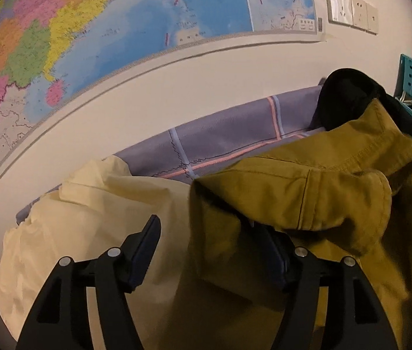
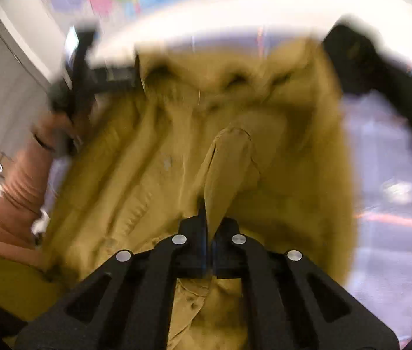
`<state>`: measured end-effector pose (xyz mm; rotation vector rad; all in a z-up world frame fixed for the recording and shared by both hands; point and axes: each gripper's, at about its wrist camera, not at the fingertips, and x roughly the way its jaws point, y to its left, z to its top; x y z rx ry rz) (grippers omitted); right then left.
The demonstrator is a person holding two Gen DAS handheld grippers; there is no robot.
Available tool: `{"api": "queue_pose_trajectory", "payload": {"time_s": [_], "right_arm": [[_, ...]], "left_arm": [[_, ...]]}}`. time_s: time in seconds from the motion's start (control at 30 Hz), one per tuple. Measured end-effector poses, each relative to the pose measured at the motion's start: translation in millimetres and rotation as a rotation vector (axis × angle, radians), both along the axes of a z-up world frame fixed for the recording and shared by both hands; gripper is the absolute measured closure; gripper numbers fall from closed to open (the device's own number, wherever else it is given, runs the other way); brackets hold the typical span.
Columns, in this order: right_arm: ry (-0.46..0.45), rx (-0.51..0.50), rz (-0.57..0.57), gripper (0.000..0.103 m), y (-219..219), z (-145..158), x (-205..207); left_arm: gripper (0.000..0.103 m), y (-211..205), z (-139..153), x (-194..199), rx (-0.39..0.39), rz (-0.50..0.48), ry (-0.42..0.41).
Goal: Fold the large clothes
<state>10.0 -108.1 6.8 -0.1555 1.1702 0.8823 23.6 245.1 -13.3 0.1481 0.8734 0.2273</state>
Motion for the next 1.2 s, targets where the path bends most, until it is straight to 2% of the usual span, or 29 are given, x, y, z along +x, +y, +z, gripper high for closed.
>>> {"api": "queue_pose_trajectory", "payload": {"time_s": [0.1,0.2,0.27,0.3,0.33,0.37,0.4,0.43,0.47,0.53,0.57,0.6,0.67,0.77,0.8,0.83,0.87,0.9,0.93,0.97,1.0,1.03,1.07,1.1,1.13,1.17,1.2], "right_arm": [[-0.142,-0.038,-0.093,0.101,-40,63,20],[-0.274,-0.180,-0.206,0.100,-72,93,47],[-0.322,-0.309,-0.270,0.095,-83,79,68],[-0.300,-0.335,-0.309,0.095,-88,64,79],[-0.279,-0.368,-0.322,0.089,-88,51,87],[-0.254,-0.426,-0.335,0.073,-90,30,94],[-0.238,-0.512,-0.373,0.064,-92,6,102],[-0.244,-0.564,-0.387,0.057,-91,-6,104],[-0.260,-0.560,-0.385,0.055,-91,-8,101],[-0.320,-0.441,-0.379,0.041,-78,8,91],[-0.374,-0.385,-0.371,0.040,-69,22,83],[-0.390,-0.305,-0.324,0.039,-62,34,73],[-0.365,-0.162,-0.218,0.035,-47,44,60],[-0.183,-0.025,-0.079,0.034,0,13,58],[-0.096,0.001,-0.057,0.034,17,-8,66],[-0.036,0.006,-0.061,0.034,27,-26,76],[0.025,0.026,-0.067,0.039,35,-43,89],[0.077,0.055,-0.084,0.044,41,-56,101],[0.113,0.077,-0.097,0.056,44,-63,109],[0.141,0.107,-0.098,0.068,49,-68,117],[0.132,0.140,-0.090,0.074,56,-64,125],[0.099,0.162,-0.088,0.085,62,-54,133],[0.064,0.209,-0.098,0.089,64,-40,142],[0.031,0.247,-0.130,0.090,64,-27,153],[0.014,0.276,-0.166,0.091,62,-17,164],[0.018,0.309,-0.206,0.092,60,-10,177],[0.008,0.313,-0.236,0.092,59,-9,187]], "left_arm": [[0.039,0,5,-7,0.016,-0.011,-0.017],[0.035,-2,8,-13,0.035,-0.015,-0.034],[0.034,-4,5,-13,0.040,-0.013,-0.035],[0.033,-5,4,-12,0.036,-0.018,-0.032],[0.033,-8,2,-11,0.039,-0.028,-0.028],[0.032,-10,-1,-9,0.047,-0.038,-0.025],[0.031,-12,-2,-8,0.058,-0.042,-0.023],[0.031,-15,-3,-5,0.073,-0.047,-0.016],[0.031,-16,-5,-4,0.087,-0.050,-0.015],[0.031,-18,-4,-1,0.124,-0.057,-0.022],[0.031,-20,-3,0,0.146,-0.069,-0.024],[0.031,-22,-3,2,0.160,-0.081,-0.024],[0.031,-25,-3,6,0.179,-0.110,-0.022],[0.032,-23,-7,18,0.163,-0.120,-0.003],[0.035,-23,-9,21,0.158,-0.116,0.003],[0.044,-21,-11,25,0.148,-0.111,0.012],[0.049,-19,-12,29,0.136,-0.103,0.018],[0.060,-17,-13,31,0.124,-0.099,0.023],[0.070,-13,-13,36,0.100,-0.089,0.035],[0.075,-9,-13,39,0.079,-0.076,0.044],[0.075,-4,-11,43,0.044,-0.062,0.052],[0.075,5,-7,48,-0.020,-0.044,0.058],[0.075,17,-3,54,-0.092,-0.019,0.055],[0.073,21,-1,58,-0.125,-0.004,0.053],[0.064,31,1,63,-0.168,0.030,0.056],[0.042,41,2,69,-0.196,0.084,0.061],[0.034,47,3,71,-0.210,0.127,0.054]]}}
